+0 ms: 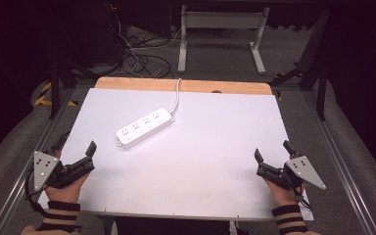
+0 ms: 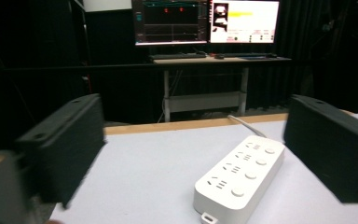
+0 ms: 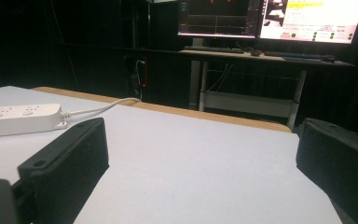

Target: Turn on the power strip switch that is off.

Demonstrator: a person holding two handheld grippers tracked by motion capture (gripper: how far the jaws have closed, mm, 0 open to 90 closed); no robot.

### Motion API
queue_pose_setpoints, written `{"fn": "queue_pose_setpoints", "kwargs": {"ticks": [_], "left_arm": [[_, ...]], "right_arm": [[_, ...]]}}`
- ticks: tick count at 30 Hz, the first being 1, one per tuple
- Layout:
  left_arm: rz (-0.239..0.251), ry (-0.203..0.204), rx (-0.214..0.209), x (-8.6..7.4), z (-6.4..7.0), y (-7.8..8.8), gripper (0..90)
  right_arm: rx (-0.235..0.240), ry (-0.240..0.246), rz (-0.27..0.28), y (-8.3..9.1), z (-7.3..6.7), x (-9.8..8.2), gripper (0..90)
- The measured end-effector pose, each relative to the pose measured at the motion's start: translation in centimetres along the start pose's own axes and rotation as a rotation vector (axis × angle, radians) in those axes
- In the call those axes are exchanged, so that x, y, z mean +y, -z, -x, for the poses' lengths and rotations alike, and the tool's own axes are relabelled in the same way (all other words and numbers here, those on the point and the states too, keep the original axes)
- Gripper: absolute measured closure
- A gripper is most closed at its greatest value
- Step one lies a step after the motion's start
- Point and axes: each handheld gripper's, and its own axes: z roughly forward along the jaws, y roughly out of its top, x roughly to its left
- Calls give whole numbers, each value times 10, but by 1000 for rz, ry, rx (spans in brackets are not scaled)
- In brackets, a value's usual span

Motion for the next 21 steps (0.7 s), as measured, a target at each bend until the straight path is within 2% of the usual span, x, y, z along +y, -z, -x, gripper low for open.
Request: {"fn": "queue_pose_setpoints", "kwargs": {"ticks": [1,4,10,11,13,17,18,21], "left_arm": [[0,-1,-7,0,0,0,106],[22,-45,-9,-1,4,1,140],[20,-50,-18,-1,5,1,178],[16,-50,-24,0,4,2,257],[-1,-45,-41,1,4,2,310],[-19,-43,-58,2,3,2,486],[-23,-43,-73,2,3,2,553],[-13,-48,-67,3,3,5,792]], "right_arm": [[1,-1,-1,0,0,0,26],[1,-1,2,0,0,0,26],[4,1,2,0,0,0,26],[4,2,3,0,0,0,26],[6,2,2,0,0,0,27],[6,-3,3,1,0,0,29],[4,-2,3,1,0,1,29],[6,-7,5,2,0,1,30]]}}
